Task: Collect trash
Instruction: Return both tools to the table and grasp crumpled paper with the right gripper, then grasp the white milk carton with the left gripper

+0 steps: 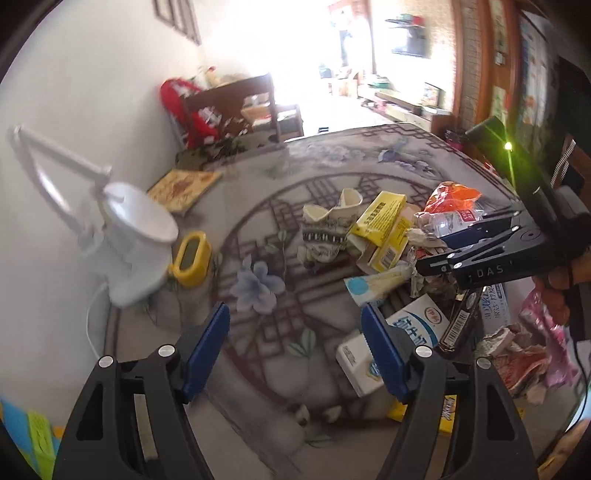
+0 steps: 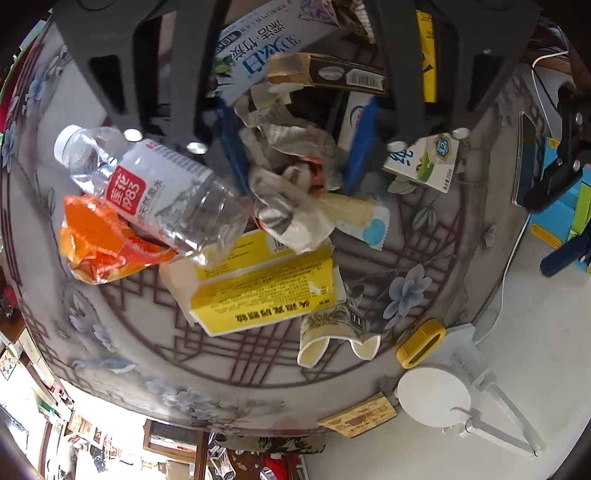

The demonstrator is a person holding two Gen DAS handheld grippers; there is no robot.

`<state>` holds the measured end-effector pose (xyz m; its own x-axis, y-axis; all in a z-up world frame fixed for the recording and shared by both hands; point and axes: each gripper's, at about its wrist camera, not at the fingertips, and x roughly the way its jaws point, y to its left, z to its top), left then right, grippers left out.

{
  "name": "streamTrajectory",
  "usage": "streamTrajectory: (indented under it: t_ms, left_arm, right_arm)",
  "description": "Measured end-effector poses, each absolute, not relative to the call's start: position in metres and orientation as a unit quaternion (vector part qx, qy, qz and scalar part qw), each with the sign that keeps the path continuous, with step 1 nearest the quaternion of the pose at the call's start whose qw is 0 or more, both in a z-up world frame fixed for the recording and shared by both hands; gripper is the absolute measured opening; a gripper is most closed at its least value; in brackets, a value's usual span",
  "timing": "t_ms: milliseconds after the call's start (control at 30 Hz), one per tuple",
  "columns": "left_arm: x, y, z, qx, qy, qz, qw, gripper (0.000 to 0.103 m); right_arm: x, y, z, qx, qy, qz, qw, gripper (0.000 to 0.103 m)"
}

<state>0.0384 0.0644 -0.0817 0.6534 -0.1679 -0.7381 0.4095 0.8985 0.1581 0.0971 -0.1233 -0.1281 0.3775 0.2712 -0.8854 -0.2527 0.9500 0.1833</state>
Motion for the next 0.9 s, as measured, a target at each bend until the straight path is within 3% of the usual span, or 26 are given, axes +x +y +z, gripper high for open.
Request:
streamTrajectory:
  t_ms: [33, 133, 333, 600, 700, 733, 767, 900]
  left_arm:
    - [0.041, 0.062, -0.081, 0.163, 0.382, -0.177, 0.892, 0.072]
    - [0.051, 0.046, -0.084, 0.191, 0.389, -0.259, 0.863, 0.088]
    - [0.064, -0.002, -0.129, 0.273, 0.455, -0.371, 0.762, 0.089]
    - [0.074, -0.029, -0.164, 0.309, 0.506, -0.392, 0.703, 0.088]
    - [0.08, -0.025, -0.164, 0.287, 0.515, -0.378, 0.714, 0.079]
    - [0.082, -0.021, -0.161, 0.267, 0.518, -0.372, 0.722, 0.065]
    - [0.085, -0.016, -0.157, 0.248, 0.52, -0.36, 0.734, 0.061]
    - [0.084, 0.008, -0.137, 0.146, 0.52, -0.324, 0.777, 0.058]
  right_arm:
    - [0.094, -0.126, -0.122, 0.009, 0.528, 0.155, 0.835, 0.04]
    - [0.082, -0.14, -0.1, 0.034, 0.501, 0.153, 0.851, 0.039]
    - [0.051, -0.174, -0.068, 0.085, 0.475, 0.134, 0.865, 0.04]
    - [0.027, -0.204, -0.062, 0.133, 0.465, 0.096, 0.87, 0.04]
    - [0.021, -0.212, -0.061, 0.147, 0.459, 0.086, 0.872, 0.04]
    - [0.019, -0.214, -0.06, 0.151, 0.455, 0.083, 0.873, 0.04]
    - [0.015, -0.216, -0.059, 0.155, 0.453, 0.081, 0.874, 0.04]
    - [0.01, -0.219, -0.055, 0.162, 0.438, 0.083, 0.881, 0.04]
